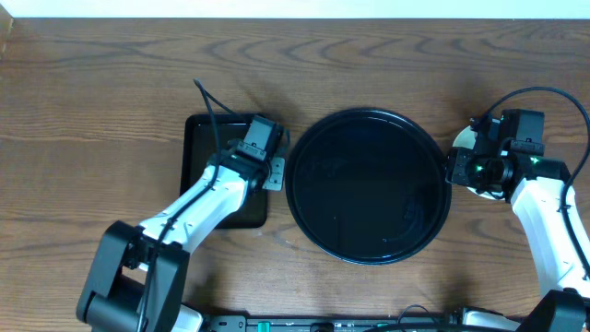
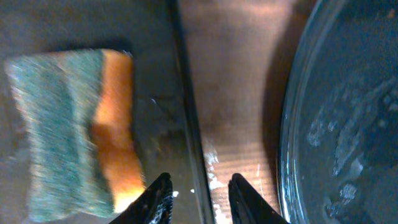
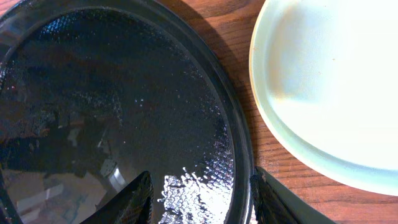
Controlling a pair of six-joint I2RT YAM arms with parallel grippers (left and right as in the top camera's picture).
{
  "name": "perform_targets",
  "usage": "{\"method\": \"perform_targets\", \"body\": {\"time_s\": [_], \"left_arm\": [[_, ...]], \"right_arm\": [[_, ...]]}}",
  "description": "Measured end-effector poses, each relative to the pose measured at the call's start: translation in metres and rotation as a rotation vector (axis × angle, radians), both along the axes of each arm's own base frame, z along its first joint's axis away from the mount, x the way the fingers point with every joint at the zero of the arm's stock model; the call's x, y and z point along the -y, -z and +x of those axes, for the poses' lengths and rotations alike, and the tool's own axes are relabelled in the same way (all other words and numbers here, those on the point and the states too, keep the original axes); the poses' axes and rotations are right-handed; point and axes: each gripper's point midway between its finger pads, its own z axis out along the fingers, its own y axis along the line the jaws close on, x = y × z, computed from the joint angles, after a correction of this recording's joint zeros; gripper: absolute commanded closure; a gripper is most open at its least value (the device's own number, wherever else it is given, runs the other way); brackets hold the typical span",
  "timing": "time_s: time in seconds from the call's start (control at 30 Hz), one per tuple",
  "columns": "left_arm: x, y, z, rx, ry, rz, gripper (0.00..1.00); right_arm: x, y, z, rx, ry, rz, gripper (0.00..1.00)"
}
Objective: Clean dirty plates on tray and stack at the side
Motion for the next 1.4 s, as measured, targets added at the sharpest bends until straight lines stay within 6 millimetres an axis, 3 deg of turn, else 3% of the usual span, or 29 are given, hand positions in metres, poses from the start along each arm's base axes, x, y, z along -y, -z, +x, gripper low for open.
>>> {"method": "perform_targets", "body": {"time_s": [0.17,0.3,0.37,0.4,0.43,0.6,0.73,1.0,1.03,1.13,1.4], "left_arm": [[-0.013,-0.04,0.016,0.078,-0.038,-0.027,0.53],[-0.036,-0.071,0.018,0.115,-0.097,-0.038,0.43],[-0.052,-0.079,0.01,0.094,-0.139,-0.03,0.28],[-0.062,-0.082,0.004,0.076,-0.164,-0.024,0.25],[-0.07,-0.083,-0.001,0.06,-0.194,-0.025,0.24],[-0.112,-0.085,-0.054,-0.103,-0.369,-0.003,0.24],[-0.129,-0.097,-0.087,-0.147,-0.446,-0.002,0.24],[-0.13,-0.141,-0.111,0.099,-0.422,-0.075,0.23],[-0.129,-0.147,-0.114,0.147,-0.409,-0.088,0.17],[-0.127,-0.162,-0.122,0.296,-0.382,-0.132,0.17],[-0.129,-0.181,-0.143,0.442,-0.373,-0.178,0.16]], "right_arm": [[-0.002,-0.002,0.003,0.013,-0.009,0.004,0.46],[-0.02,-0.013,0.009,0.044,-0.079,0.035,0.39],[-0.027,-0.026,0.015,0.067,-0.112,0.033,0.24],[-0.029,-0.034,0.018,0.076,-0.125,0.029,0.04],[-0.031,-0.04,0.017,0.069,-0.131,0.027,0.01],[-0.03,-0.048,0.001,-0.008,-0.139,0.002,0.01],[-0.023,-0.047,-0.019,-0.071,-0.12,-0.039,0.01],[-0.017,-0.098,-0.049,0.2,-0.091,-0.113,0.01],[-0.017,-0.104,-0.054,0.245,-0.087,-0.123,0.01],[-0.016,-0.121,-0.07,0.369,-0.076,-0.144,0.01],[-0.014,-0.13,-0.106,0.432,-0.057,-0.172,0.01]]}}
